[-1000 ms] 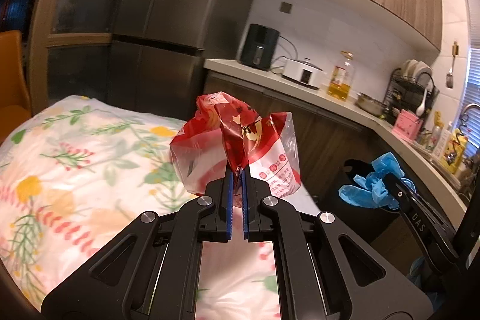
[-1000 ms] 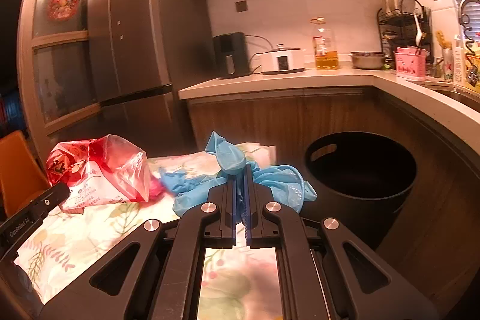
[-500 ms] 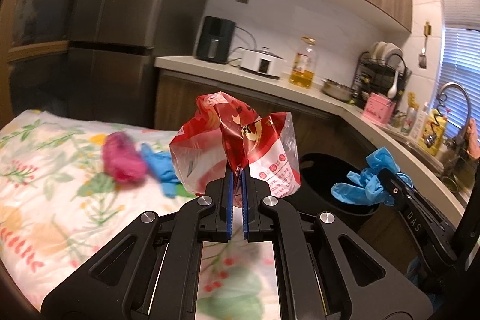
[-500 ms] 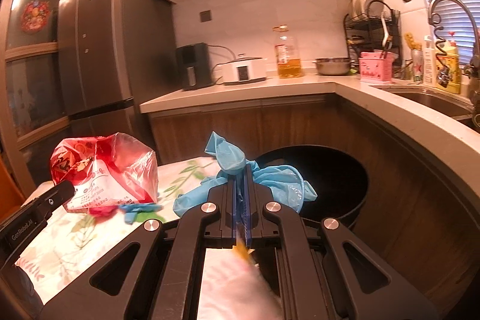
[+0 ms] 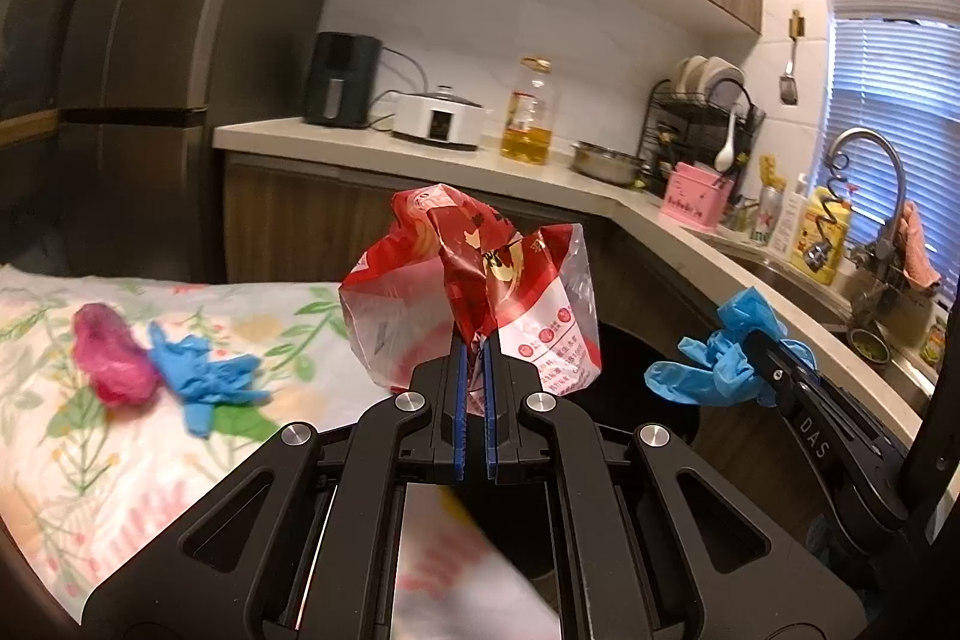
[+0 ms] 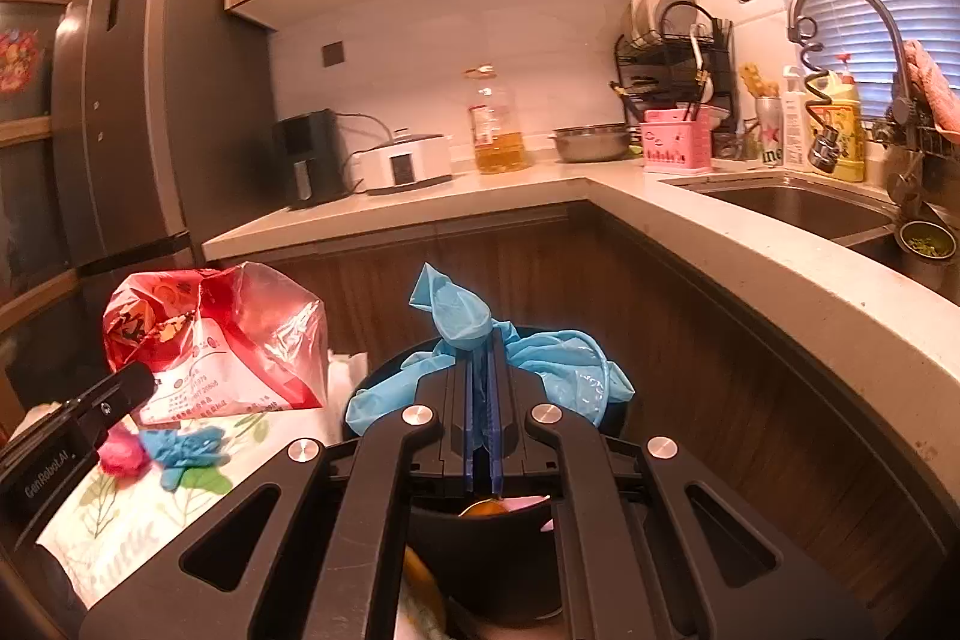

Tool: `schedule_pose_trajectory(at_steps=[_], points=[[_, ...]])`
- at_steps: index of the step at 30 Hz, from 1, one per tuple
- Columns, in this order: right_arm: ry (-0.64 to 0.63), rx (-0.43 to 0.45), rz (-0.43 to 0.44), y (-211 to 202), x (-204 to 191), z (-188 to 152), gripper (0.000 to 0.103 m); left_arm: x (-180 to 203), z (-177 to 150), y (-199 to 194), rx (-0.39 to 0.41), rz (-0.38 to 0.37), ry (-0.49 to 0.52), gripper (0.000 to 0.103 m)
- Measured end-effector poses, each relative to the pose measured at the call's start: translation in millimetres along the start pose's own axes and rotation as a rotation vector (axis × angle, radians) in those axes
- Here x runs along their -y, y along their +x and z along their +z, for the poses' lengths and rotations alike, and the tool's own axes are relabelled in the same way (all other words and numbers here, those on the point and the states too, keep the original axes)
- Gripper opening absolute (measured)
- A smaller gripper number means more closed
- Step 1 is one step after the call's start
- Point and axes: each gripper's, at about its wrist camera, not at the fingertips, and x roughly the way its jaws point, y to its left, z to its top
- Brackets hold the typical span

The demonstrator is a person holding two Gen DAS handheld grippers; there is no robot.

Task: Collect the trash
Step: 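Carry the snack bag and blue glove over the black bin, then open both tools over the bin to drop the snack bag and glove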

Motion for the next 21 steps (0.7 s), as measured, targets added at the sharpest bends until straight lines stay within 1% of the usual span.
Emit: schedule_pose_trajectory(at_steps=[8,21], points=[[0.029,0.010,-0.039,12.6,22.6,9.2,0.005,21.3,3.1,30.3,-0.010,-0.036,0.018,0.003],[0.054,-0.001,-0.020,34.7,31.8,8.7,0.005,33.5,-5.2,65.0,-0.039,-0.045,0.034,0.004]])
